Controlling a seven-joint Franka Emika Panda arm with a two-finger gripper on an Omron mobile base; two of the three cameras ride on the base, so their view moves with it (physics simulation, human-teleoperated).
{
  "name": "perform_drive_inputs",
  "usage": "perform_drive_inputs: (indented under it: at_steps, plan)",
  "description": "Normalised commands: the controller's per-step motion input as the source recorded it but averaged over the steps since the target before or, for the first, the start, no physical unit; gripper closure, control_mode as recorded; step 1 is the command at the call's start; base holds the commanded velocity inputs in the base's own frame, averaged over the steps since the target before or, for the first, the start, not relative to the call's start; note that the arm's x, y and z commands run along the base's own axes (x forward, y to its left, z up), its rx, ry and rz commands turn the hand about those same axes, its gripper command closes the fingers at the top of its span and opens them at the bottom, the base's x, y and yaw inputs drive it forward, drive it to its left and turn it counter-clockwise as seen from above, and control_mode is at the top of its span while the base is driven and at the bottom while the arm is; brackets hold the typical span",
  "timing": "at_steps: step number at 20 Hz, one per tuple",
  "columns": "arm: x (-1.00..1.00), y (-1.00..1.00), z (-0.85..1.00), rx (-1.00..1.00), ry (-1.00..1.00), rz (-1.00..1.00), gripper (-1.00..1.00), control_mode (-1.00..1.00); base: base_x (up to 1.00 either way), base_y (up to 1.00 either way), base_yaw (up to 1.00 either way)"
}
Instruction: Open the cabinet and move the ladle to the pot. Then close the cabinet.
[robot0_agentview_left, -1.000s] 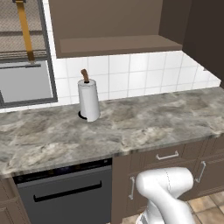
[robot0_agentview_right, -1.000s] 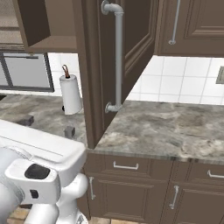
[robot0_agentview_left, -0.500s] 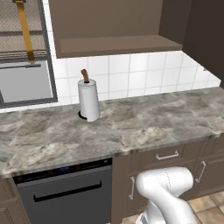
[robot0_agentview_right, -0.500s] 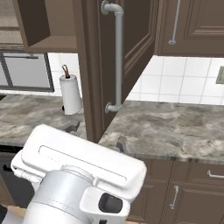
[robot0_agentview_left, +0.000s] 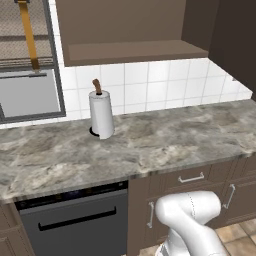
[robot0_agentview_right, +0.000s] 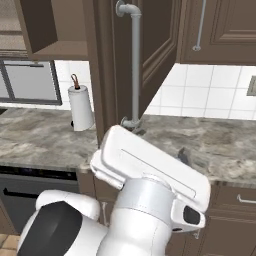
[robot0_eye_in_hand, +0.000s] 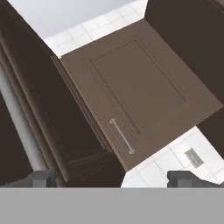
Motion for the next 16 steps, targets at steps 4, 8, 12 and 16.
perform_drive_inputs:
  at_steps: [4, 8, 12, 16]
  plan:
    - [1.00, -0.22, -0.35, 0.22, -0.05, 0.04, -1.00, -1.00, 0.00, 0.00, 0.00]
    - [0.95, -0.30, -0.27, 0.25, -0.05, 0.07, -1.00, -1.00, 0.00, 0.00, 0.00]
    - [0.89, -0.23, -0.18, 0.25, -0.05, 0.09, -1.00, -1.00, 0.00, 0.00, 0.00]
    - [0.48, -0.02, -0.04, 0.24, -0.09, 0.13, -1.00, -1.00, 0.00, 0.00, 0.00]
